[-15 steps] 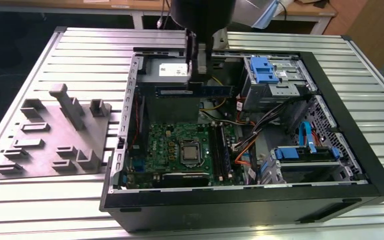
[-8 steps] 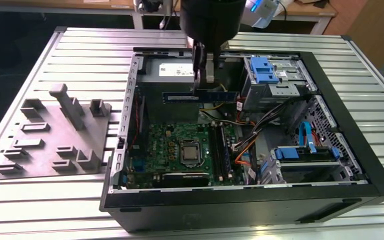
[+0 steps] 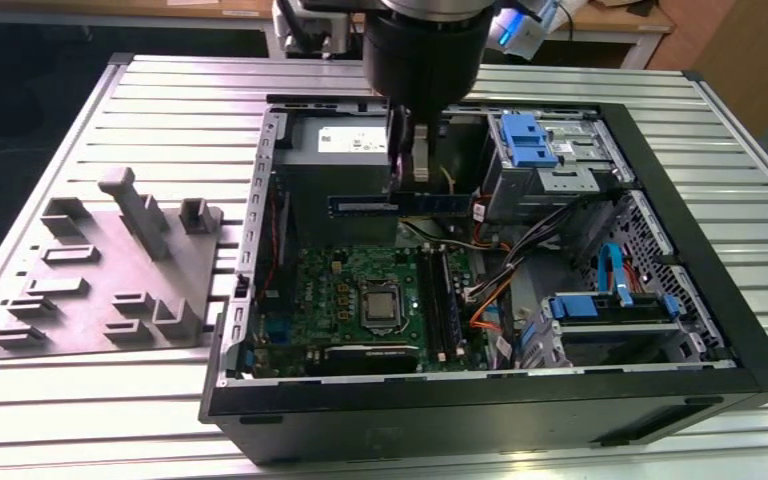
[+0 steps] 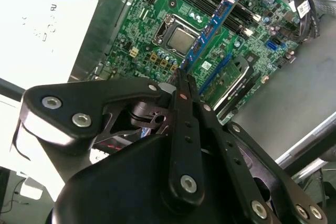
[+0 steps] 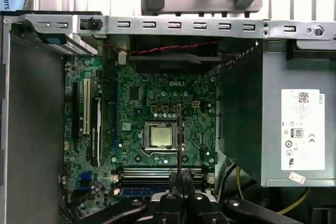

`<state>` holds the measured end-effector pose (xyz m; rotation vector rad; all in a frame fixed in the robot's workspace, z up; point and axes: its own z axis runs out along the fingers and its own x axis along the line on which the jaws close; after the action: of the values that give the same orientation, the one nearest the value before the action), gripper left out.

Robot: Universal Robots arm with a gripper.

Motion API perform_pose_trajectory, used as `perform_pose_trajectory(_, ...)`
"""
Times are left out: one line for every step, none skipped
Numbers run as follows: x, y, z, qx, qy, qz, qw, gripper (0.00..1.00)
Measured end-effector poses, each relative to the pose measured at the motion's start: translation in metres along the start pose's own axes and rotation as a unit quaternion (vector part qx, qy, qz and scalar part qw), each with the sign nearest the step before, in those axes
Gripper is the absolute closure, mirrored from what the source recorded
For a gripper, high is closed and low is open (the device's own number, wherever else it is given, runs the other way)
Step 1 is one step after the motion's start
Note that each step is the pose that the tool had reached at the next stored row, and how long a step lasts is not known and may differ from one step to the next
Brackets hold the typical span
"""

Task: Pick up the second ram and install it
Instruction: 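Pick up the second ram and move it above second insertion slot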

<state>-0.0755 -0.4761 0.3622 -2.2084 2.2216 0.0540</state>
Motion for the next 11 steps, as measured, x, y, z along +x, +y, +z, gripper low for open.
perform_pose_trajectory(0.0001, 0.0, 0.002, 0.0, 0.0, 0.0, 1.0, 0.89)
perform_pose_trajectory(0.0001, -0.0001, 0.0038, 0.0, 0.0, 0.0, 1.0, 0.89)
perform_pose_trajectory(0.0002, -0.0001, 0.0056, 0.0, 0.0, 0.0, 1.0, 0.89)
perform_pose_trajectory(0.0002, -0.0001, 0.0073, 0.0, 0.0, 0.0, 1.0, 0.89)
perform_pose_trajectory(0.0003, -0.0002, 0.0091, 0.0, 0.0, 0.0, 1.0, 0.89)
perform_pose_trajectory(0.0004, -0.0002, 0.0109, 0.0, 0.0, 0.0, 1.0, 0.89)
perform_pose_trajectory(0.0004, -0.0002, 0.0127, 0.0, 0.0001, 0.0, 1.0, 0.89)
perform_pose_trajectory(0.0005, -0.0003, 0.0147, 0.0, 0.0, 0.0, 1.0, 0.89)
perform_pose_trajectory(0.0005, -0.0003, 0.0165, 0.0, 0.0, 0.0, 1.0, 0.89)
perform_pose_trajectory(0.0006, -0.0004, 0.0183, 0.0, 0.0, 0.0, 1.0, 0.89)
perform_pose_trajectory(0.0006, -0.0004, 0.0201, 0.0, 0.0, 0.0, 1.0, 0.89)
